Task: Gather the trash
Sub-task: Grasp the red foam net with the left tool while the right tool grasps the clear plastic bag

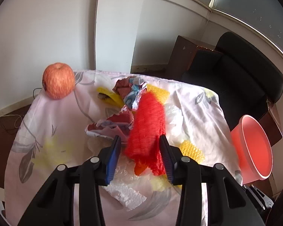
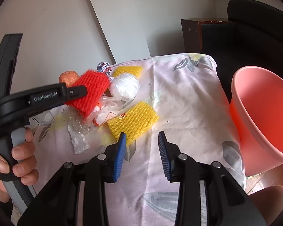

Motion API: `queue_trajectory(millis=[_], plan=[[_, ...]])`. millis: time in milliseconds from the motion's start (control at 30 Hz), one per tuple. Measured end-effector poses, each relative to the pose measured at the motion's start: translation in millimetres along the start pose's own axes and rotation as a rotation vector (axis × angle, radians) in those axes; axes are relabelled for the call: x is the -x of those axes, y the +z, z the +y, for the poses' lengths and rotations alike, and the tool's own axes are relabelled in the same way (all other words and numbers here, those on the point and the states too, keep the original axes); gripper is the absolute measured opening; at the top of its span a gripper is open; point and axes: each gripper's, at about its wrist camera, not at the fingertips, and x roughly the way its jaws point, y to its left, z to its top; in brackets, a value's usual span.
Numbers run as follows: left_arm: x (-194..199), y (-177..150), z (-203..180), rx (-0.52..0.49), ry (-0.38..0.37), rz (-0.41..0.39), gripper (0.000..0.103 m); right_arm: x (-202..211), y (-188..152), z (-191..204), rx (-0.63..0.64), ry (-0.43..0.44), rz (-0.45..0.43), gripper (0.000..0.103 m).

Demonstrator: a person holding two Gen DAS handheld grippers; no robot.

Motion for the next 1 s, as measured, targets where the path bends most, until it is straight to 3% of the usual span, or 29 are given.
queue_trajectory(millis=[67, 267, 567, 867, 900, 933, 1000], plan=[[-3, -6, 5, 0.001, -0.004, 0.006, 0.021, -3, 1, -1, -0.004, 0.000, 0.008, 0.035], [12, -8, 18, 0.030, -0.047, -0.034, 0.014, -10, 8, 5, 0.004, 0.008, 0.012, 0.035], [46, -11, 38, 0.045, -0.088, -0.095, 0.009, -29, 41, 24, 0.014, 0.069, 0.013, 0.036], [47, -23, 62, 0.068, -0.096, -0.071, 0.009, -71, 71, 42, 0.012, 0.116, 0.062, 0.036], [48, -24, 64, 0.068, -0.103, -0.072, 0.009, -75, 74, 43, 0.017, 0.109, 0.065, 0.041], [50, -24, 65, 0.066, -0.108, -0.075, 0.009, -80, 77, 44, 0.025, 0.096, 0.069, 0.052], [53, -25, 68, 0.062, -0.111, -0.079, 0.009, -89, 80, 43, 0.027, 0.080, 0.073, 0.054]])
